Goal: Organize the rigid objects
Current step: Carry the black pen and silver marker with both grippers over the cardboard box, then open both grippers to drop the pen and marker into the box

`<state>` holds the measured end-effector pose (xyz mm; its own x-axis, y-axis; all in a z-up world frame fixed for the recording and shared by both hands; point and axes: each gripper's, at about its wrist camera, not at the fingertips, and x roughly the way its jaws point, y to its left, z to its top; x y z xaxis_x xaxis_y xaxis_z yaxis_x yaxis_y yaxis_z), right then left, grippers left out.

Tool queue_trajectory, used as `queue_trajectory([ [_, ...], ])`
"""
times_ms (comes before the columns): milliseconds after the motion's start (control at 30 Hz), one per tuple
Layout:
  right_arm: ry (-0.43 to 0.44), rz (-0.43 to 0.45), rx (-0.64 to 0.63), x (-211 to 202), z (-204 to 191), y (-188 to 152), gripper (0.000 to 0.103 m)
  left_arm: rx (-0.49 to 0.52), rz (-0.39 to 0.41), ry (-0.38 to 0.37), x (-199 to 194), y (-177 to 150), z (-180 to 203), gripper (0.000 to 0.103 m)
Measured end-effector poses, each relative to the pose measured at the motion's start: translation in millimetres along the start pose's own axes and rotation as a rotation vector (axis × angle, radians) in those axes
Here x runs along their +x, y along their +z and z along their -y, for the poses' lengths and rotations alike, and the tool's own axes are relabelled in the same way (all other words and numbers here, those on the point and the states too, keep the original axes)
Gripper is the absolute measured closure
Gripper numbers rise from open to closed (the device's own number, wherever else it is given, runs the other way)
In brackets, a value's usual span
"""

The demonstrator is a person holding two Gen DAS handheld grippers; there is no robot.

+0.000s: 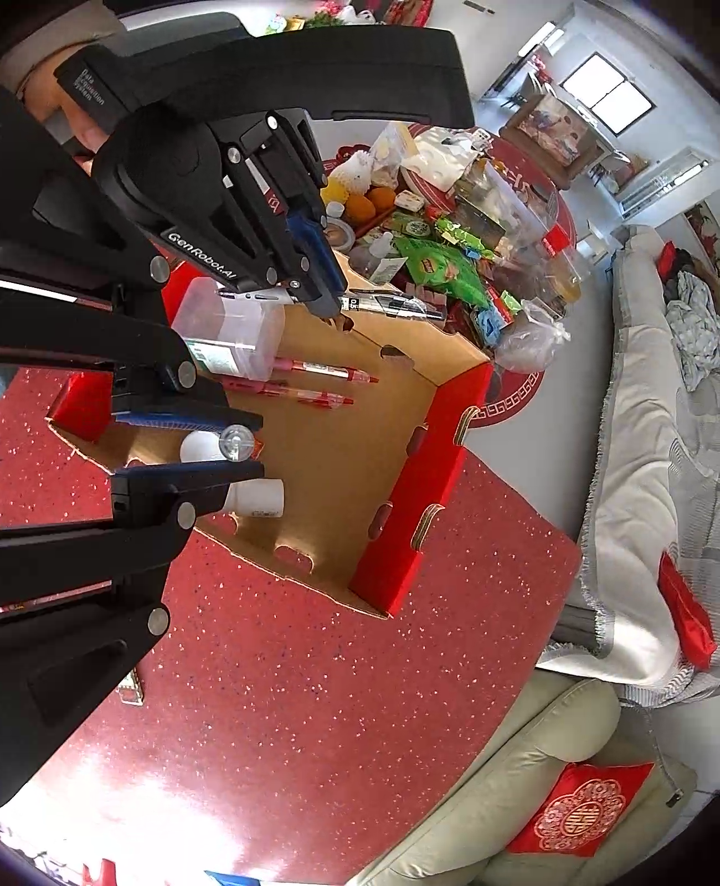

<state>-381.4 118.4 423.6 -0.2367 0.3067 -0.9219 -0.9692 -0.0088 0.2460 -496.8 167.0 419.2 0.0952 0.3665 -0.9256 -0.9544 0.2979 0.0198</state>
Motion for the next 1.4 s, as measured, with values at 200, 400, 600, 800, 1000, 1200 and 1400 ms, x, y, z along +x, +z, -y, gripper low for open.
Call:
queue_trajectory([
  [200,-0.005,-0.011,0.004,8.1,-1.1,7.9,0.092,0.016,-0.017,0.01,13.5,3.3,1.5,0.093],
  [400,-0.02,-0.026,0.014,17.9,3.5,13.7,0.092,0.012,-0.032,0.021,23.7,3.9,0.4,0.093],
  [600,-0.031,-0.045,0.025,27.7,7.2,19.5,0.092,0.02,-0.046,0.028,33.5,4.4,2.8,0.093],
  [800,-0.049,-0.066,0.029,38.8,10.3,22.0,0.092,0.018,-0.057,0.032,41.7,5.6,3.8,0.093],
  [1000,-0.058,-0.092,0.052,53.2,14.9,23.3,0.092,0.034,-0.069,0.044,49.5,4.1,6.9,0.093],
  [1200,-0.078,-0.111,0.064,66.5,19.9,24.0,0.092,0.051,-0.075,0.054,55.6,1.5,10.0,0.081],
  [1400,-0.071,-0.096,0.074,63.2,25.4,24.4,0.087,0.044,-0.015,0.112,46.8,-0.6,8.7,0.016],
])
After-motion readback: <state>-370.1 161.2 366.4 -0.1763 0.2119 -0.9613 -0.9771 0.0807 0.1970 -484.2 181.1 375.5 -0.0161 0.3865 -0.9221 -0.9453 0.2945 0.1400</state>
